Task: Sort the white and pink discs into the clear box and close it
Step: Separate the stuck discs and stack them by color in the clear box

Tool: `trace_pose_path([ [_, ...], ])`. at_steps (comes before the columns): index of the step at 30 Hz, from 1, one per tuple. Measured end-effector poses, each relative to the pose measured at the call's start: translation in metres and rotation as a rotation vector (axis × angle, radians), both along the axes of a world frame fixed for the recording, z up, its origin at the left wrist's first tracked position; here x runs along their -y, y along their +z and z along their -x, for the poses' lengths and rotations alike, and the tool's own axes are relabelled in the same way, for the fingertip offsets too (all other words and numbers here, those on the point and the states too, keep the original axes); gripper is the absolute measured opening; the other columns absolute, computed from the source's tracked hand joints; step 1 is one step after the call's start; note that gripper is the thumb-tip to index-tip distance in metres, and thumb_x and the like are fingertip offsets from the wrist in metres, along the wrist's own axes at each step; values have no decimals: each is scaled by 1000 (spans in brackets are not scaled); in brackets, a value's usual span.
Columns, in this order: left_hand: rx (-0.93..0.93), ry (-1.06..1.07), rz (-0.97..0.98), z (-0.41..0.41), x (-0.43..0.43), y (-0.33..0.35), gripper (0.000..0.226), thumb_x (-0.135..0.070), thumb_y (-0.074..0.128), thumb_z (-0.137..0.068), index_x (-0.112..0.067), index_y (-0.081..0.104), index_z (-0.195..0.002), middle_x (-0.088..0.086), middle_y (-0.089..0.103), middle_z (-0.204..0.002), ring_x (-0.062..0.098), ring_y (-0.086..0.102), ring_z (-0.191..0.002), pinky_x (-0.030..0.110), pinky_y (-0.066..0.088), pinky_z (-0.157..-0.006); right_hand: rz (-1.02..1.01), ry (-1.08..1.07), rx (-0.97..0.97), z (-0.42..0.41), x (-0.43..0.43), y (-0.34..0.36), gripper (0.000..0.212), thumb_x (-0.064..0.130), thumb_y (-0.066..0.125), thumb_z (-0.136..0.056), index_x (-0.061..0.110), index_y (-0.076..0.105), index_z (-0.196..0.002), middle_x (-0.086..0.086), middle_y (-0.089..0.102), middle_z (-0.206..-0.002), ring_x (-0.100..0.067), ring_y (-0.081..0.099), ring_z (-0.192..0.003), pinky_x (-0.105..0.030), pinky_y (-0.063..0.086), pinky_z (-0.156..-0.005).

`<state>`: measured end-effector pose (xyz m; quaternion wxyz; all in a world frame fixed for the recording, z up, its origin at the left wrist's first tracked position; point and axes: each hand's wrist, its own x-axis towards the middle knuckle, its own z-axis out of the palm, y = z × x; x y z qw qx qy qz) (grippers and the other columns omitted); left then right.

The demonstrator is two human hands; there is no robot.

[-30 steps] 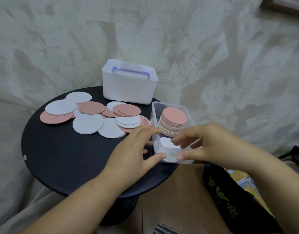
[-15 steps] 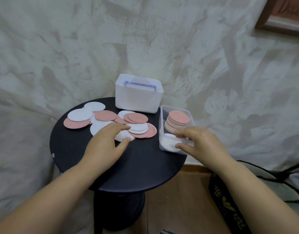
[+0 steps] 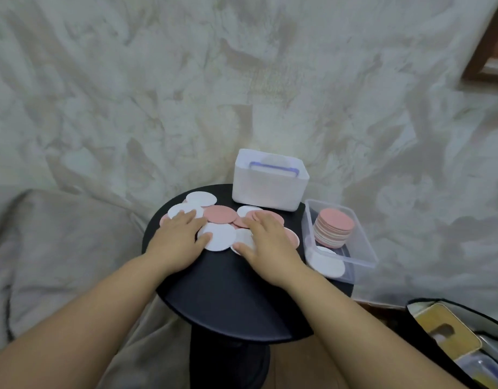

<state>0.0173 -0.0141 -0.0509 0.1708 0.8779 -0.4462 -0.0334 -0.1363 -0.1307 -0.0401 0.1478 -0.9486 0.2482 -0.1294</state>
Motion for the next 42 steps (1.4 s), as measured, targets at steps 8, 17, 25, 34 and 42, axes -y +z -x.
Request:
trace_pose_path([
  [8, 55, -116, 266, 18, -24, -8, 35, -33, 52, -90, -29, 55, -125, -12, 55, -129, 11, 46, -120, 24, 38, -91, 61, -87, -85, 0, 5, -12, 52, 45, 37, -95, 23, 31, -141, 0, 25, -151, -21, 18, -138, -46, 14, -113],
  [17, 81, -159, 415, 40, -47, -13, 52, -47, 39, -82, -18, 63, -117, 1, 57, -129, 22, 48, -123, 28, 34, -97, 86, 44, 102, 65, -34, -14, 47, 37, 51, -92, 27, 41, -136, 11, 37, -145, -7, 28, -133, -11, 15, -103],
  [25, 64, -205, 209, 48, -68, -18, 70, -56, 19, -81, -21, 50, -133, -3, 40, -145, 14, 30, -138, 23, 11, -112, 115, 265, 54, 77, -65, -23, 76, 75, 29, -78, 32, 37, -139, 21, 24, -148, 4, 17, -137, -18, 14, -110],
  [34, 105, -323, 379, 59, -106, -36, 43, -41, 47, -85, -13, 67, -111, 3, 63, -117, 16, 55, -110, 29, 39, -99, 156, 244, 455, 93, -74, -43, 22, 34, 66, -77, 19, 72, -92, 8, 67, -103, -10, 60, -101, -24, 48, -86],
  [42, -65, -134, 785, 77, -111, -12, 16, -29, 58, -86, -25, 72, -91, -19, 71, -88, -5, 60, -85, 4, 41, -77, -494, -20, 710, 101, -89, -19, 19, 9, 68, -80, 28, 68, -78, 20, 69, -75, 5, 61, -72, -8, 46, -69],
])
